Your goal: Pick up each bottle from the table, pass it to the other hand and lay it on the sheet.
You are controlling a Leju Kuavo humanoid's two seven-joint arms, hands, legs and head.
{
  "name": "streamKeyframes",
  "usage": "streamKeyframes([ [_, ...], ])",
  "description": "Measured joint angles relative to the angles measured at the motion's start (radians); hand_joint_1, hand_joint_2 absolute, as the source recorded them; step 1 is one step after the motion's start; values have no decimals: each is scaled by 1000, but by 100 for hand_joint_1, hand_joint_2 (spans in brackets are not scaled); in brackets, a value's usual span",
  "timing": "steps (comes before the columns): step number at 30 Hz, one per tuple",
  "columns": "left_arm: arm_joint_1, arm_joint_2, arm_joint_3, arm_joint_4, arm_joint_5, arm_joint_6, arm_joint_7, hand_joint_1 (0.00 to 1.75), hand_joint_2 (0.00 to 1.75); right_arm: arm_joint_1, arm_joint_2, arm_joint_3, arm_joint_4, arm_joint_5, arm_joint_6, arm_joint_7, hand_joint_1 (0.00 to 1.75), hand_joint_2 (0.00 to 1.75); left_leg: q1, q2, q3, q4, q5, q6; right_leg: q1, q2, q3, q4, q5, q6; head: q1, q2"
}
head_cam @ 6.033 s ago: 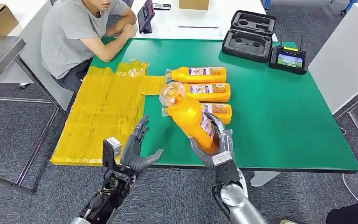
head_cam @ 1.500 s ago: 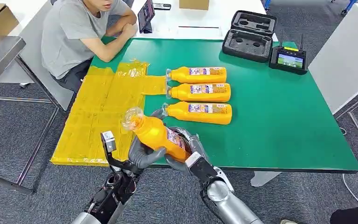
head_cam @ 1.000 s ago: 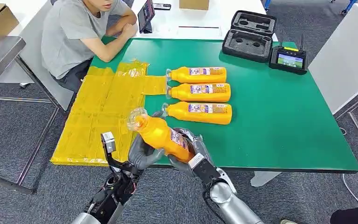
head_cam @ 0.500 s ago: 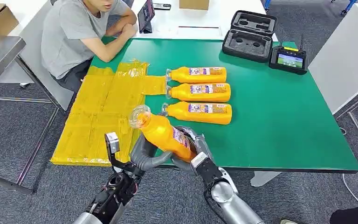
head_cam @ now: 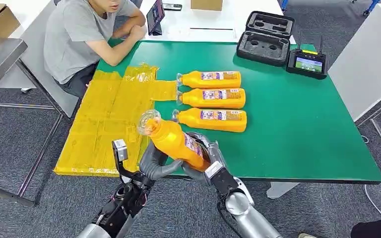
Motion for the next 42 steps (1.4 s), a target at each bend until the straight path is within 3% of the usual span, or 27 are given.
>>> streamKeyframes([
  [42, 17, 0, 11, -26, -27, 12, 0, 0, 175, 0, 11, -9, 42, 3, 11, 0, 175, 175, 0, 0, 0, 0, 0, 0, 0, 0, 0, 0, 0, 0, 0, 0],
])
